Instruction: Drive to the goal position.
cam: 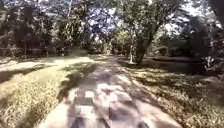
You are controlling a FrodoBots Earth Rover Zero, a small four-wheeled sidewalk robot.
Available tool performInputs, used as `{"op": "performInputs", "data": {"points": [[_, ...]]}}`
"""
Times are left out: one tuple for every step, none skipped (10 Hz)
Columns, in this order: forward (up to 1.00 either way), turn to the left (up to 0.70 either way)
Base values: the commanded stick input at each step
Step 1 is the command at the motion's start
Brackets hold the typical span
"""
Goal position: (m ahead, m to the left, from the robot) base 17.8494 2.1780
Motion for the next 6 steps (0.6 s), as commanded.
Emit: {"op": "performInputs", "data": {"points": [[0.5,0.0],[0.5,0.0],[0.5,0.0],[0.5,0.0],[0.5,0.0],[0.5,0.0]]}}
